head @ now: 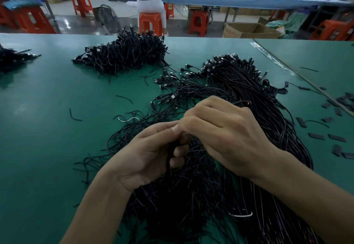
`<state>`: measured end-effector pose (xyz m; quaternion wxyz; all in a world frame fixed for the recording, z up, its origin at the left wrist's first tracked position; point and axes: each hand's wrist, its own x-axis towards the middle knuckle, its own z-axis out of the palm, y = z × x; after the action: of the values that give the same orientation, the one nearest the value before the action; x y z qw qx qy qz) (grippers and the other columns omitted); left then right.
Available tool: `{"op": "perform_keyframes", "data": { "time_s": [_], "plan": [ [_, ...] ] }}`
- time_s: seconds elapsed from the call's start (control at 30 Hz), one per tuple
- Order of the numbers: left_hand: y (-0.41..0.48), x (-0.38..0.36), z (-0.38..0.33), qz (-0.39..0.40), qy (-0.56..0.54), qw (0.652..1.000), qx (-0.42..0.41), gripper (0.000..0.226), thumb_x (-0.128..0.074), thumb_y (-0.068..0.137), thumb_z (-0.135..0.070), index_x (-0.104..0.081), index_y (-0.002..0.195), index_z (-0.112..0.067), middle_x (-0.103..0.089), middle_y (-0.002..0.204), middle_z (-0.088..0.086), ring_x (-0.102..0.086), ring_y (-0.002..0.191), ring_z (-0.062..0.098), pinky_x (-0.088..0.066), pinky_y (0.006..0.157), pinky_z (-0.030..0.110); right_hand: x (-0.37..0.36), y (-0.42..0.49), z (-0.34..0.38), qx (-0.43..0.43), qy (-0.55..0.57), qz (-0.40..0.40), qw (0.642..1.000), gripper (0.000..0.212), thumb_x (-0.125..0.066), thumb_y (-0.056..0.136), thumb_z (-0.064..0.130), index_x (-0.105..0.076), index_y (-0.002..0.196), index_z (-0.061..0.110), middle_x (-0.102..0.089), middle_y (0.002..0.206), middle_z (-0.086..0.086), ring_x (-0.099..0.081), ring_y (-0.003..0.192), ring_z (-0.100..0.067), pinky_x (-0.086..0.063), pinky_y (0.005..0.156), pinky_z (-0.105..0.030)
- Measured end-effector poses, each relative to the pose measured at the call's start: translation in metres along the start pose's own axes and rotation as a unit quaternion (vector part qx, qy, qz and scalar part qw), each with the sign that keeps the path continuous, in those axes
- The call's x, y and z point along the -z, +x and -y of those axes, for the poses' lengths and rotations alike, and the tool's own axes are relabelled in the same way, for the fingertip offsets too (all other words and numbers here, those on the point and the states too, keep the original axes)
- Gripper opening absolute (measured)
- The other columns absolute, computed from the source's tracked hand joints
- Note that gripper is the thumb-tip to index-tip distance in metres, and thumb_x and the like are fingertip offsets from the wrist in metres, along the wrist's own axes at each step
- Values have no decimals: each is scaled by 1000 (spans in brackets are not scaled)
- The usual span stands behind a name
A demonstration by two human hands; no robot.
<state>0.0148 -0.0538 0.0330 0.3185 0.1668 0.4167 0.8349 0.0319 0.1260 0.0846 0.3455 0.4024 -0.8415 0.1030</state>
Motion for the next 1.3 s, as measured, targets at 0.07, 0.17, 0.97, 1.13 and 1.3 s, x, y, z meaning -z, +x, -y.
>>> {"op": "perform_keyframes", "data": {
  "time_s": [0.07,0.17,0.97,1.13,1.3],
  "plan": [
    [1,0,-2,18,-13,1000,1,15,-78,84,-24,-74,91,-11,-61,81,2,-58,67,9,-51,57,20,-1,-1,-3,-4,9,21,1000,37,-41,96,-4,-75,90,11,-69,87,1,-61,81,-25,-48,42,-36],
    [2,-2,-1,-17,-12,1000,-5,9,-71,86,-17,-74,87,-9,-62,76,5,-62,65,12,-56,59,21,-4,1,-5,16,2,22,1000,46,-30,105,10,-75,92,9,-69,85,0,-55,77,-23,-48,55,-33],
    [3,-10,11,-214,511,782,-283,30,-45,98,-29,-64,121,-34,-69,97,-8,-64,85,18,-53,72,40,-26,-7,6,-485,666,-79,561,13,-70,71,12,-65,70,24,-64,70,1,-58,66,-9,-46,60,-22],
    [4,-16,10,-240,503,768,-317,13,-52,98,-42,-63,97,-36,-66,80,-15,-61,69,4,-45,58,13,-30,-11,5,-496,637,-54,588,28,-66,88,0,-58,74,22,-64,74,-1,-55,70,-11,-47,61,-21],
    [7,-12,15,-237,427,816,-310,54,-75,86,-27,-37,117,-50,-74,100,-8,-70,96,20,-51,75,22,-29,-11,2,-507,610,-70,605,28,-62,91,-4,-50,77,17,-61,67,7,-49,62,-8,-44,56,-20]
  ]
}}
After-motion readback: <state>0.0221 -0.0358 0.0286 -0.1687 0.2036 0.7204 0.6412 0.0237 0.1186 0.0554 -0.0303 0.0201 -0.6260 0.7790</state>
